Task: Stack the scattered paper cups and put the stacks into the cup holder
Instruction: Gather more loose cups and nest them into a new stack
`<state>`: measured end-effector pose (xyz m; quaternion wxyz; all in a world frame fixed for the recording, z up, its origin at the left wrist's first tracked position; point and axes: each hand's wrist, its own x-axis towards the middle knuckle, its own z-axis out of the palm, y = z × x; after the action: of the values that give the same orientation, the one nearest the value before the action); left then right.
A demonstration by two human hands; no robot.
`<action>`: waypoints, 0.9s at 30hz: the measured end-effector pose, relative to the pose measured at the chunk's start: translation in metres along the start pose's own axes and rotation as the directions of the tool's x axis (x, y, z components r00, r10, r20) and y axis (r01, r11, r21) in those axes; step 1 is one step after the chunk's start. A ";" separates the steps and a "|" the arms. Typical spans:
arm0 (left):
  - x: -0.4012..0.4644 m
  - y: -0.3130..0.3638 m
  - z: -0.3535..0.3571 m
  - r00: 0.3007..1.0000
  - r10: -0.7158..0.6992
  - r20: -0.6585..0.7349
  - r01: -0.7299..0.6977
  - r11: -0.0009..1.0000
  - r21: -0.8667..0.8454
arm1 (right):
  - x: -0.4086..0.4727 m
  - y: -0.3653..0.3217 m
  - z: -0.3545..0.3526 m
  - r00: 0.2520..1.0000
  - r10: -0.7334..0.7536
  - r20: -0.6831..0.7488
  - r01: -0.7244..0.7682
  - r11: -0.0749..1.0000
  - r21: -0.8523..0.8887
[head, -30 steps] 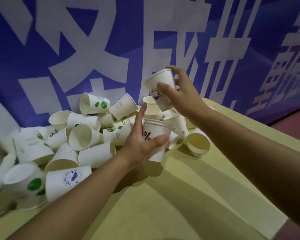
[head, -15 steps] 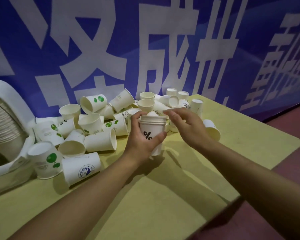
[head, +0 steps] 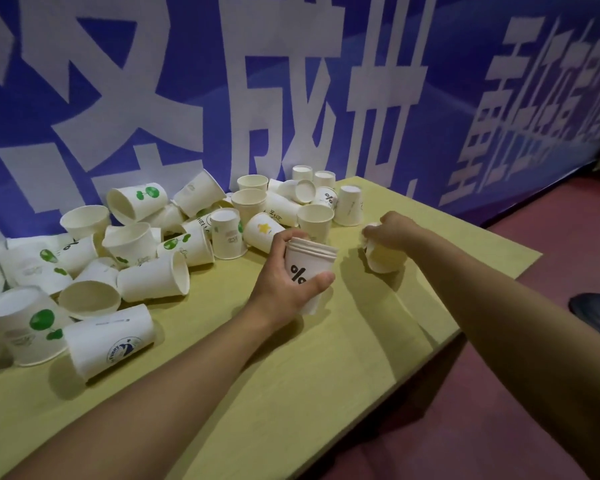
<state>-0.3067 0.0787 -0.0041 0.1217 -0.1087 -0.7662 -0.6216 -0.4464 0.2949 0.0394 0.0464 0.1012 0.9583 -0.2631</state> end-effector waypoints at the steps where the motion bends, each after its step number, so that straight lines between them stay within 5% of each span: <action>1: 0.000 -0.001 0.001 1.000 -0.003 0.016 0.003 1.000 0.008 | 0.001 0.002 0.000 0.999 0.012 0.033 -0.012 1.000 -0.010; 4: 0.000 -0.002 0.005 0.999 -0.019 0.046 0.018 1.000 0.008 | -0.004 0.006 0.000 0.997 -0.009 0.083 0.009 1.000 -0.004; 7: -0.005 0.000 0.011 0.996 -0.027 0.081 0.026 1.000 0.009 | -0.022 0.001 -0.002 0.991 -0.128 -0.036 0.133 0.959 0.249; 10: -0.011 0.001 0.016 0.994 -0.014 0.104 0.013 1.000 0.004 | -0.053 -0.006 -0.003 0.922 -0.286 -0.262 0.383 0.771 0.509; 14: -0.019 0.002 0.018 0.994 -0.013 0.105 0.011 1.000 0.018 | -0.090 -0.008 0.001 0.794 -0.444 -0.416 0.608 0.600 0.520; 18: -0.023 0.004 0.019 0.996 0.014 0.090 -0.008 0.998 -0.061 | -0.114 -0.008 0.016 0.797 -0.455 -0.396 0.597 0.502 0.625; 27: -0.015 0.000 0.006 0.998 0.042 0.044 -0.040 0.999 -0.035 | -0.124 -0.011 0.034 0.829 -0.481 -0.284 0.528 0.507 0.681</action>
<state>-0.2927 0.0846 -0.0105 0.1152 -0.1403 -0.7557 -0.6292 -0.3270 0.2470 0.0334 -0.1045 -0.1646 0.7565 -0.6243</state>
